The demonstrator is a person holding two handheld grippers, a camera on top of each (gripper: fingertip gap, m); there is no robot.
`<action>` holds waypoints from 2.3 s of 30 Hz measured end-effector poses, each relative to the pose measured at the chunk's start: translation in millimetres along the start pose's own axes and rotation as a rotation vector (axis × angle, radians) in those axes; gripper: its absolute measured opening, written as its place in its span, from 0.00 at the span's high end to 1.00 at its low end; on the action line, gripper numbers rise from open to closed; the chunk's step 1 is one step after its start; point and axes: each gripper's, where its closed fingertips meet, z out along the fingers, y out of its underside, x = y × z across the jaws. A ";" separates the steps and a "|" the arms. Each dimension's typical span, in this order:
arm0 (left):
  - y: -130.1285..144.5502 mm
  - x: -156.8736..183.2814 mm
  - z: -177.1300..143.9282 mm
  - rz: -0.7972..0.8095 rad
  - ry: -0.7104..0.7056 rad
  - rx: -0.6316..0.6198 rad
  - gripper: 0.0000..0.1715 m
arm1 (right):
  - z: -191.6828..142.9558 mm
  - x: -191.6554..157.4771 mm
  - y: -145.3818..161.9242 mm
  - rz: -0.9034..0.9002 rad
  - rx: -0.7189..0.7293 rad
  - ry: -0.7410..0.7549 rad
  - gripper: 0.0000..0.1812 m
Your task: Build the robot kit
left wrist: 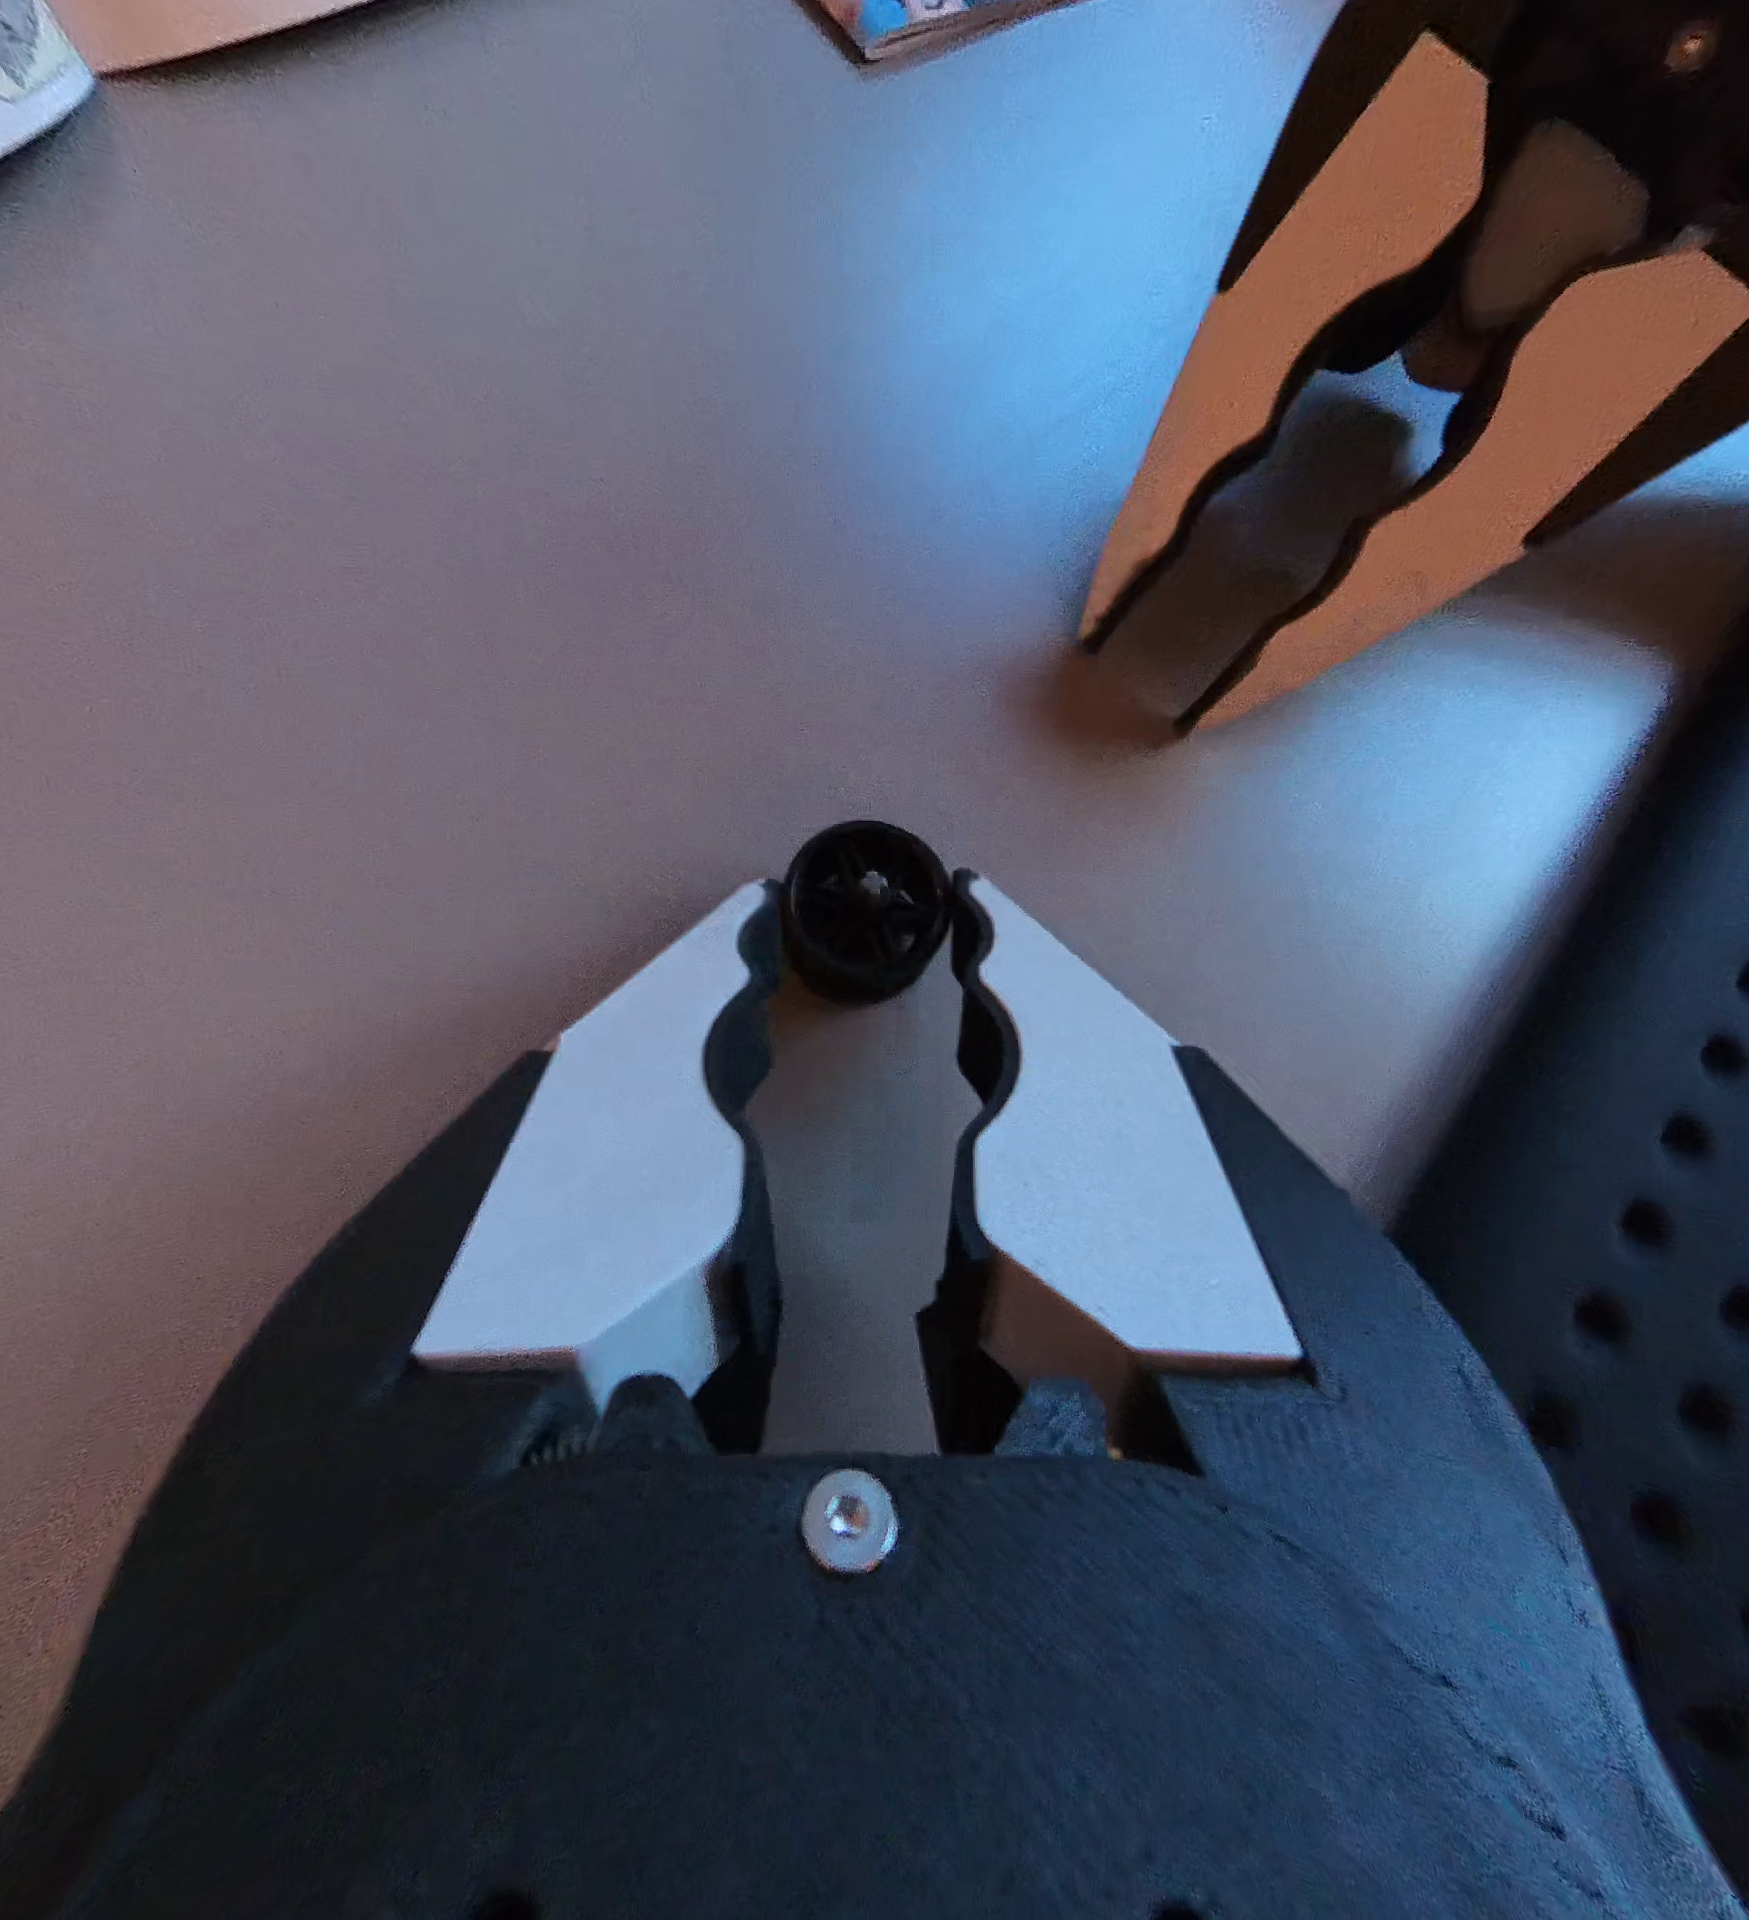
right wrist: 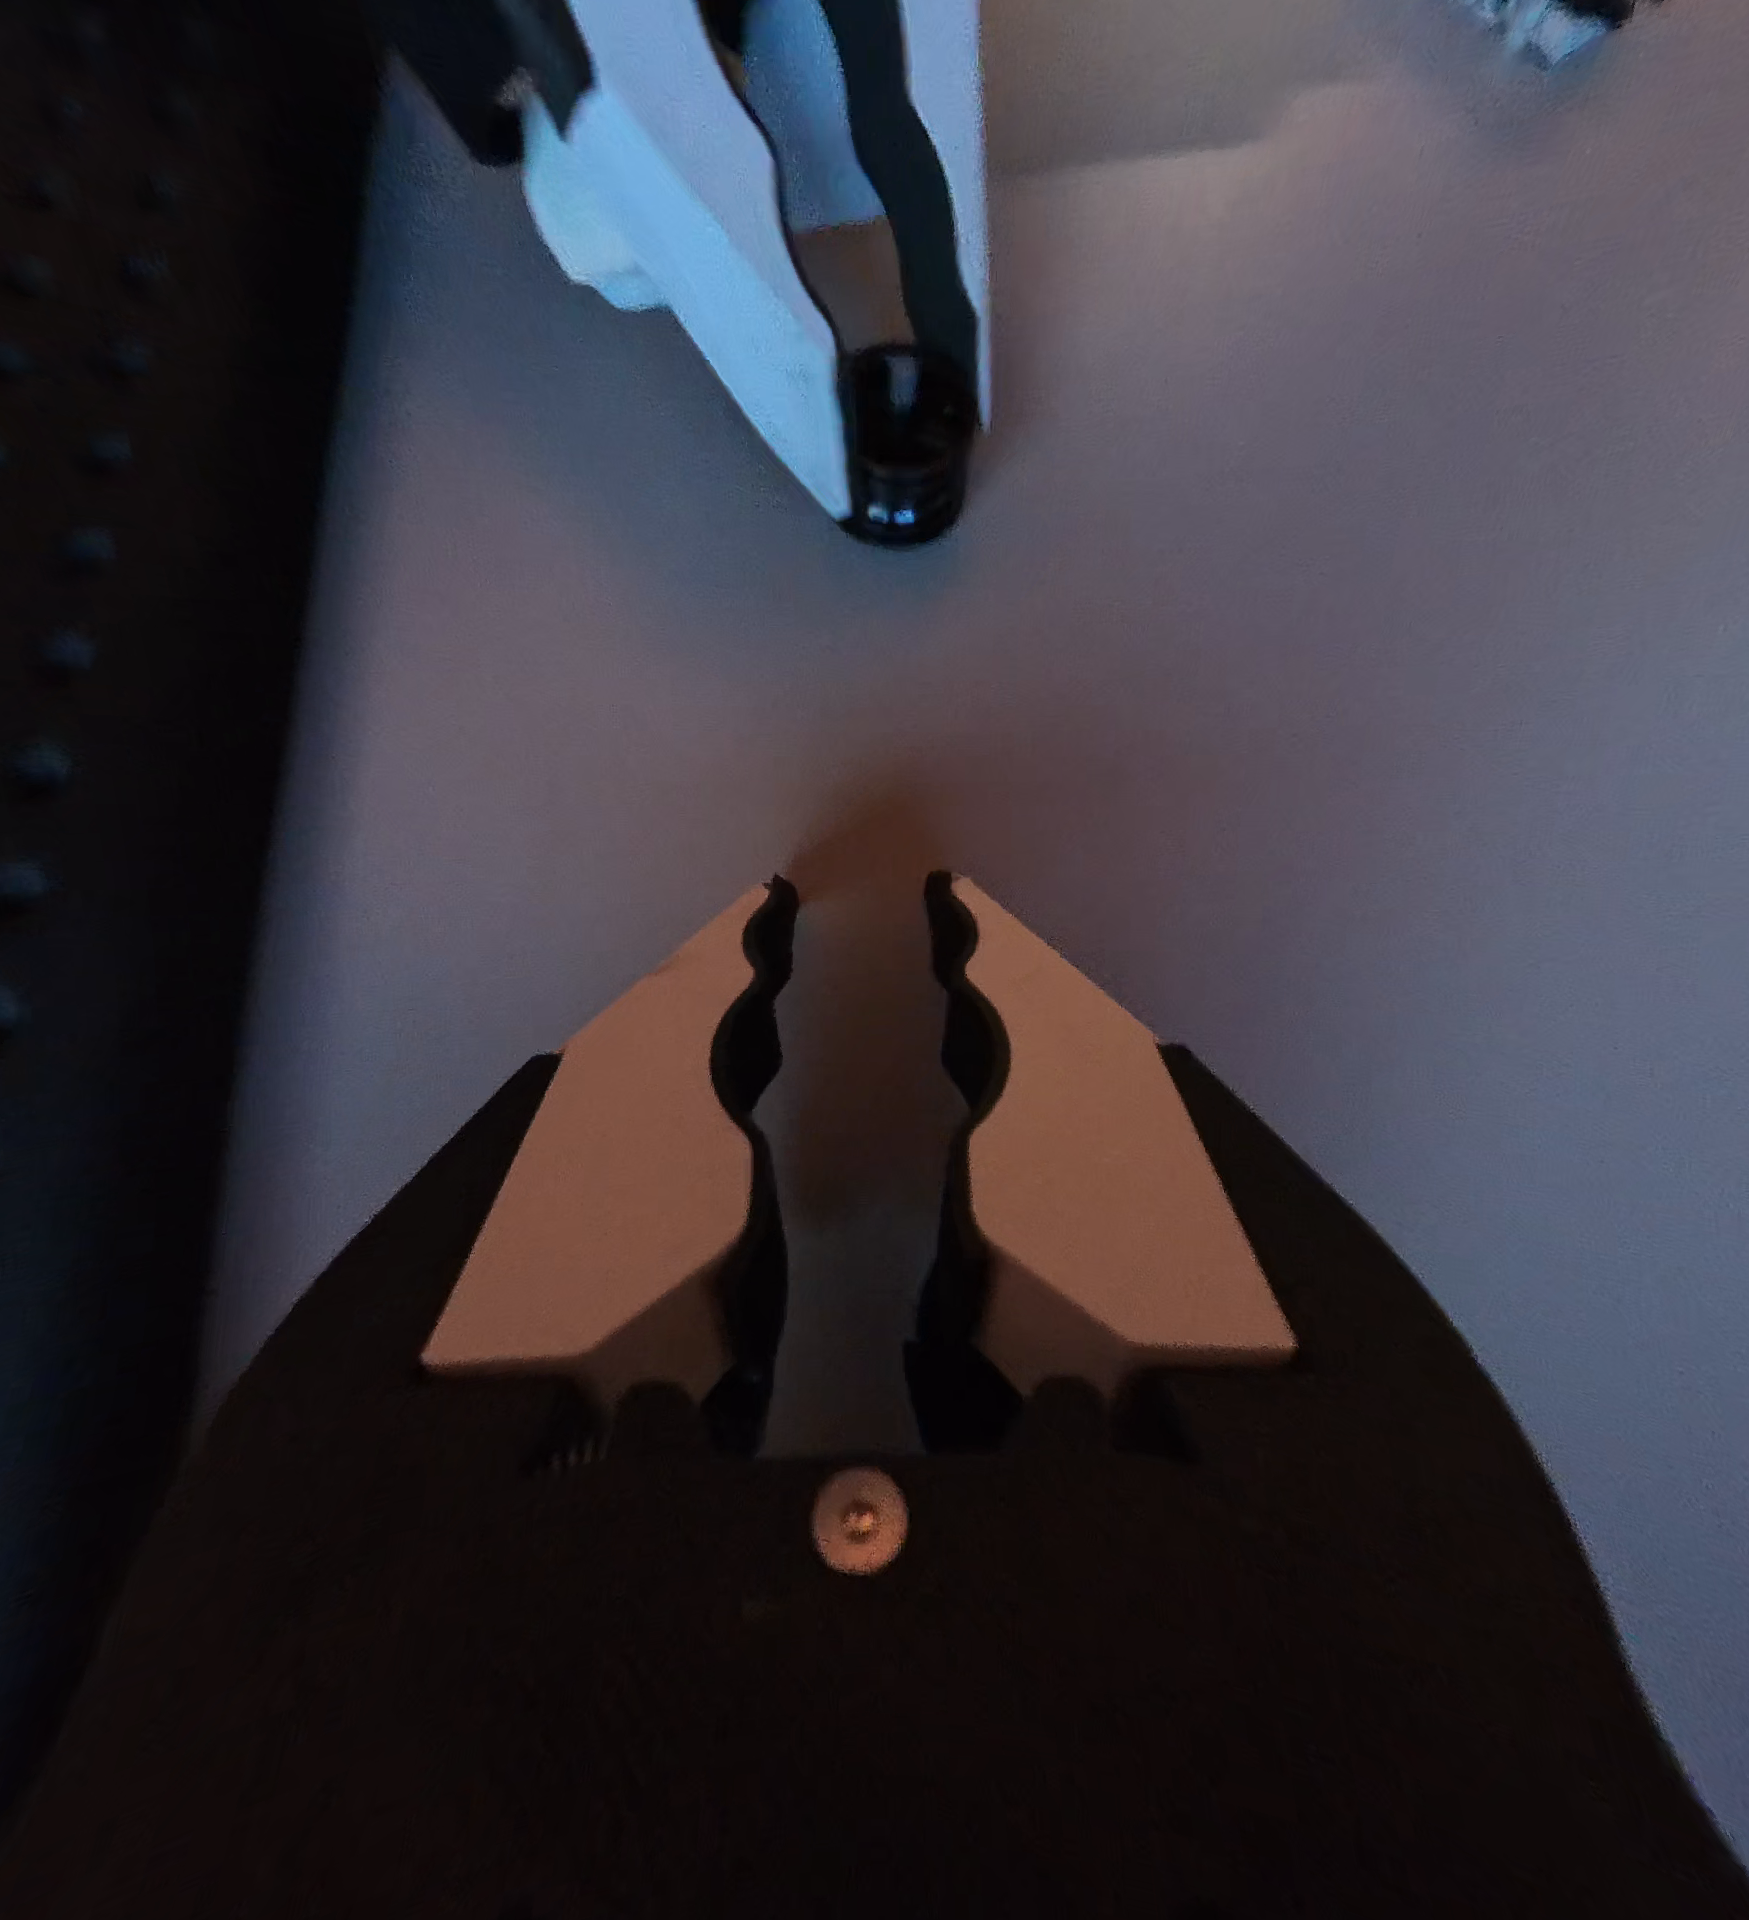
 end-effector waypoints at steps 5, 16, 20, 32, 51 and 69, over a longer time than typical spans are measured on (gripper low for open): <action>-1.7 -40.5 -8.4 -0.030 -0.185 0.027 0.83 | 6.9 -6.8 -9.0 -0.079 0.037 0.001 0.88; -4.5 -132.1 -23.8 -0.272 -0.428 0.044 0.82 | 1.9 0.0 -6.1 -0.145 0.005 0.077 0.89; -12.8 -119.9 -32.7 -0.267 -0.395 0.099 0.59 | -1.3 1.1 -13.7 -0.112 0.071 0.059 0.89; -40.8 -116.0 -104.4 -0.230 -0.518 0.549 0.62 | -2.2 17.6 -7.5 -0.192 0.031 0.185 0.83; -22.1 -102.7 -63.2 -0.224 -0.405 0.339 0.65 | -1.3 18.4 -4.0 -0.045 0.085 0.100 0.82; -2.0 -138.1 -33.1 -0.141 -0.510 0.096 0.63 | -0.7 18.4 -2.5 -0.007 0.081 0.069 0.81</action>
